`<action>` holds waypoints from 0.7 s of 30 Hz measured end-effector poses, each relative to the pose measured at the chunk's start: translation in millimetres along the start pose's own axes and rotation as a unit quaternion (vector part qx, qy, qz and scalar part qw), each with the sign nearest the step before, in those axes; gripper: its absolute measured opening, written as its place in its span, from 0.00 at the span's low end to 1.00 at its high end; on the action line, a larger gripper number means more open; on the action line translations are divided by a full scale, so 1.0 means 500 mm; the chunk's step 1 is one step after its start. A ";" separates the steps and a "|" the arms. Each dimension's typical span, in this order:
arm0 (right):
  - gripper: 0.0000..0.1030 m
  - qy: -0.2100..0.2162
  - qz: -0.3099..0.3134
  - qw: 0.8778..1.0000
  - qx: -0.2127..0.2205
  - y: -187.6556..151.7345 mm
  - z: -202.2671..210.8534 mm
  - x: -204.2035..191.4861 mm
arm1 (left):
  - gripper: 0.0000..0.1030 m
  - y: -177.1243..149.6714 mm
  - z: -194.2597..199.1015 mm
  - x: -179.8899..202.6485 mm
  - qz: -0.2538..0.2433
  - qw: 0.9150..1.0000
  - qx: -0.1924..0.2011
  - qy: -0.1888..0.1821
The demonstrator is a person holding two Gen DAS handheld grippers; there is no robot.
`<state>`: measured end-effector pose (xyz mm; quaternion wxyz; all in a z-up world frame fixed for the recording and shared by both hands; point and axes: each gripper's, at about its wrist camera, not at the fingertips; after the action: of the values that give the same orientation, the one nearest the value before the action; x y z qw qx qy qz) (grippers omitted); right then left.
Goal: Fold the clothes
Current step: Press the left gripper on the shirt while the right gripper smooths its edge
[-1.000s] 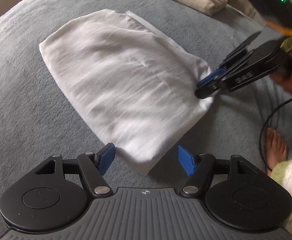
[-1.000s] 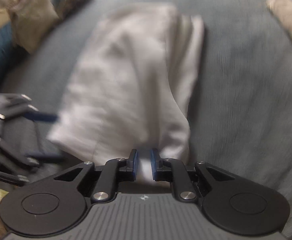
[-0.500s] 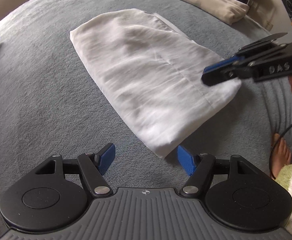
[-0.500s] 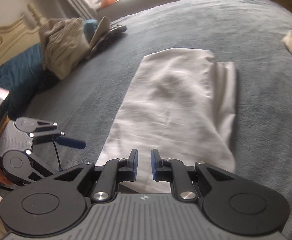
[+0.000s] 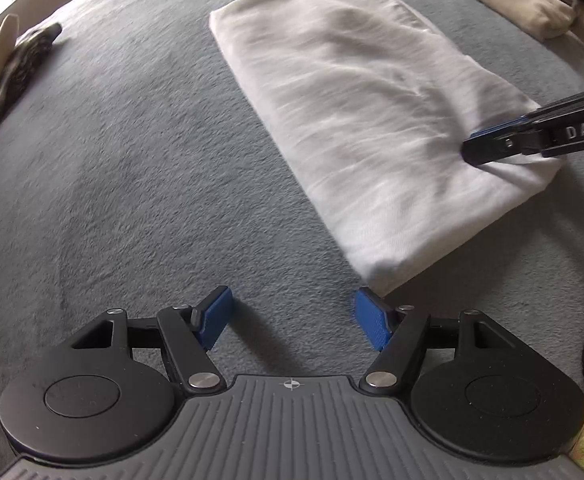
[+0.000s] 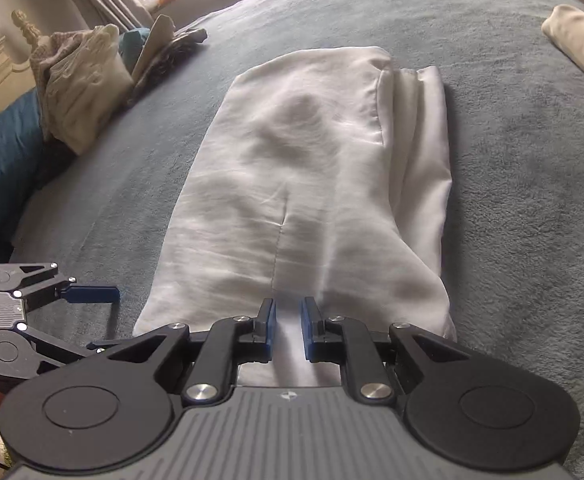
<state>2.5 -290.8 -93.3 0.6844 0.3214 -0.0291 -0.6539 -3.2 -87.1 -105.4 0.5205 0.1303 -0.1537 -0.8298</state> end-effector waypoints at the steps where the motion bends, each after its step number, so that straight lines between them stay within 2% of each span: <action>1: 0.14 -0.003 0.004 1.000 0.001 0.002 0.002 -0.004 | 0.67 0.002 0.001 -0.004 0.005 1.000 -0.002 -0.002; 4: 0.15 -0.005 0.027 0.999 0.016 0.009 0.020 -0.026 | 0.67 0.005 0.000 -0.006 0.008 1.000 -0.005 0.000; 9: 0.15 0.036 0.059 0.997 0.043 0.011 0.040 -0.058 | 0.68 0.007 -0.003 -0.005 0.007 1.000 -0.009 0.002; 13: 0.15 0.026 0.080 0.996 0.005 -0.013 -0.010 -0.067 | 0.69 0.005 -0.005 -0.003 0.009 1.000 -0.011 0.004; 17: 0.16 0.003 0.100 0.995 0.007 -0.030 -0.026 -0.082 | 0.70 0.006 -0.006 -0.007 0.009 1.000 -0.012 0.006; 21: 0.23 0.011 0.089 0.996 0.007 -0.020 -0.016 -0.081 | 0.70 0.008 -0.004 -0.012 0.012 1.000 -0.013 0.009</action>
<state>-8.2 -250.1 -89.2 0.7382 0.3294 -0.0546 -0.5862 3.4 -83.6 -105.4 0.5338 0.1292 -0.1397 -0.8239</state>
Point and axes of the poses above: each gripper's, at about its wrist camera, not at the fingertips, and z roughly against the way its jaws point, x to its right, y to its top, and after that the axes turned 1 degree about -y, right-handed
